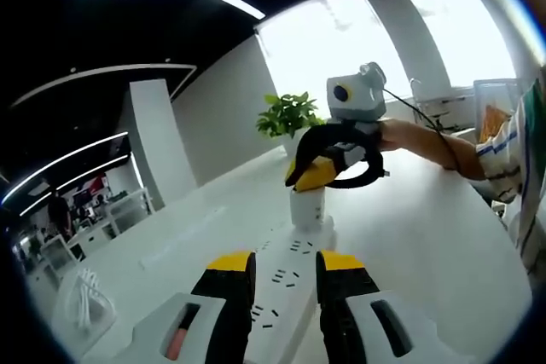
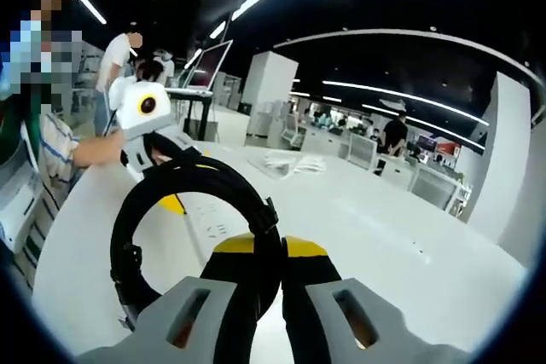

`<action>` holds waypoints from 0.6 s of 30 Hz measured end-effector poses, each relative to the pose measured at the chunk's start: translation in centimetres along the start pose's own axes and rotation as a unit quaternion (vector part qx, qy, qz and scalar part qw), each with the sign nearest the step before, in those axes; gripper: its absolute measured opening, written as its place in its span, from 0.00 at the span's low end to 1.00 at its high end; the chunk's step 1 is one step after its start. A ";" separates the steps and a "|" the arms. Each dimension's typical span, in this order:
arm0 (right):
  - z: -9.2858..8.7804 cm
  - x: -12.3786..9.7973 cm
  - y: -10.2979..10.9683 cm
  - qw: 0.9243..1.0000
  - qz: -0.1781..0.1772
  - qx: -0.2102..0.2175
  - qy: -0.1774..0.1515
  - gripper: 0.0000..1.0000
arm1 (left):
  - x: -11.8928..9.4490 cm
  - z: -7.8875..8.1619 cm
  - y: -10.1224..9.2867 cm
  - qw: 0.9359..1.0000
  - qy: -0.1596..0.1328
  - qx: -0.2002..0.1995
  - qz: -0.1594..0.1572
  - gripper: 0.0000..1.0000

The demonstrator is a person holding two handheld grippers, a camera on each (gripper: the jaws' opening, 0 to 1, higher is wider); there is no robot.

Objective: Straighten the power strip on the desk, plug the charger into it

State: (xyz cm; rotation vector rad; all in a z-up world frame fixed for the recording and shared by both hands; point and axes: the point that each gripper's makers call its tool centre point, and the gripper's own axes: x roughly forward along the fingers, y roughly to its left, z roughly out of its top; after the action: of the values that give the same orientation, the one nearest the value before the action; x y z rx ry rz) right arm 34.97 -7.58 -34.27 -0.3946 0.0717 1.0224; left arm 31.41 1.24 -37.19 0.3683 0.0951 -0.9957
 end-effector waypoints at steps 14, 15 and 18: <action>0.0 0.4 -0.5 1.000 -0.004 0.021 0.005 0.07 | -0.1 0.3 -0.1 1.000 -0.005 -0.001 0.000 0.29; 0.0 0.3 -0.3 1.000 -0.003 0.014 0.005 0.07 | -0.1 0.3 -0.1 1.000 -0.005 -0.001 0.000 0.29; 0.1 0.1 0.4 1.000 -0.009 -0.015 0.006 0.07 | 0.0 0.1 0.1 1.000 -0.003 -0.006 0.001 0.29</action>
State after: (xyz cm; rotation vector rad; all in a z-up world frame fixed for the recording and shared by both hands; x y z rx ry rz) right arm 34.64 -7.25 -34.34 -0.4285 0.0638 1.0033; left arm 31.44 1.26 -37.03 0.3550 0.0946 -0.9948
